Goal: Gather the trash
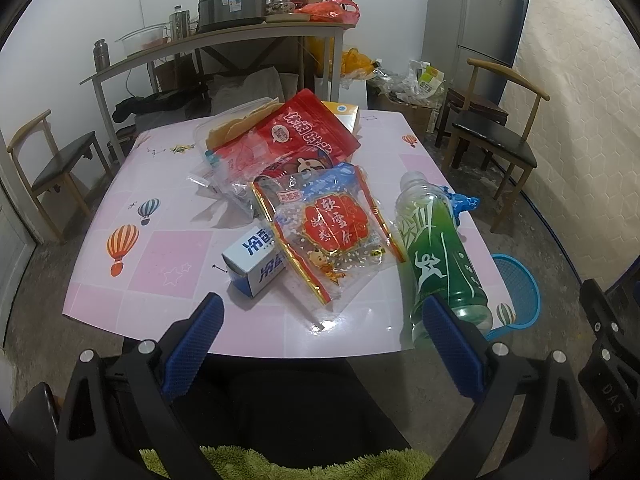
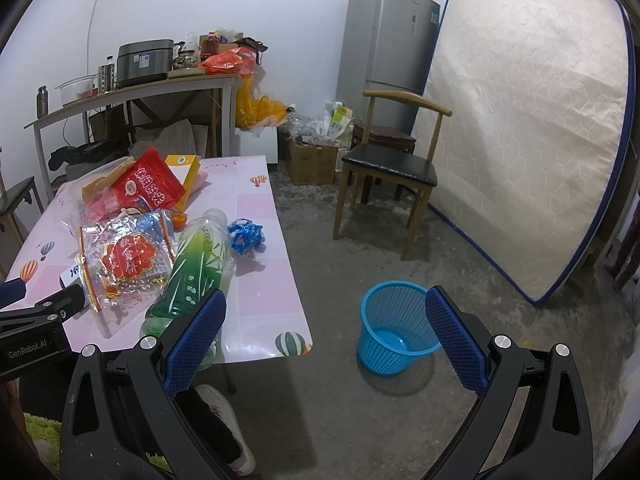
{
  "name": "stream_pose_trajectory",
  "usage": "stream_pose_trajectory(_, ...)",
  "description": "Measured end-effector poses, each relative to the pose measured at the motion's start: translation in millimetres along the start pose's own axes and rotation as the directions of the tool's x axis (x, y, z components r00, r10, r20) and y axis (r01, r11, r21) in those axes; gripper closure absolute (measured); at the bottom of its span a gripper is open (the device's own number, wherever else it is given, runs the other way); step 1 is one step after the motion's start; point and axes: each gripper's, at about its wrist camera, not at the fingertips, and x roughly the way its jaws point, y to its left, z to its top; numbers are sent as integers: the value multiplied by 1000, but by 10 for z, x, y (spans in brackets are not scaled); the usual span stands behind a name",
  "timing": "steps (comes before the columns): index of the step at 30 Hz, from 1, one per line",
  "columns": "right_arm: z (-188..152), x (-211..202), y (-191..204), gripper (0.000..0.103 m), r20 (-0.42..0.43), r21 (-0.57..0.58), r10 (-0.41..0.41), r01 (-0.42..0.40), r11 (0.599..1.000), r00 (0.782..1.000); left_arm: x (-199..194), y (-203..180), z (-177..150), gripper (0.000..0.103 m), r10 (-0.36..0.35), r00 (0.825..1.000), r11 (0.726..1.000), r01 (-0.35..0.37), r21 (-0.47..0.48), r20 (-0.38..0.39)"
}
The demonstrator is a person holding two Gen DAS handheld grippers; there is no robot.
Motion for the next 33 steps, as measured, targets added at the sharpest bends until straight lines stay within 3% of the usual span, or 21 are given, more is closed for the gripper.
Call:
stream_pose_trajectory(27,161,29,78,7,11,13,26,-26,1000,1000,30,151,3,6,21,1000,999,-21,-26,3)
stream_pose_trajectory(33,259,119,126,7,21,28,74,-75,997,997,116,415,96,6,-24,1000,998,24,-55,-1)
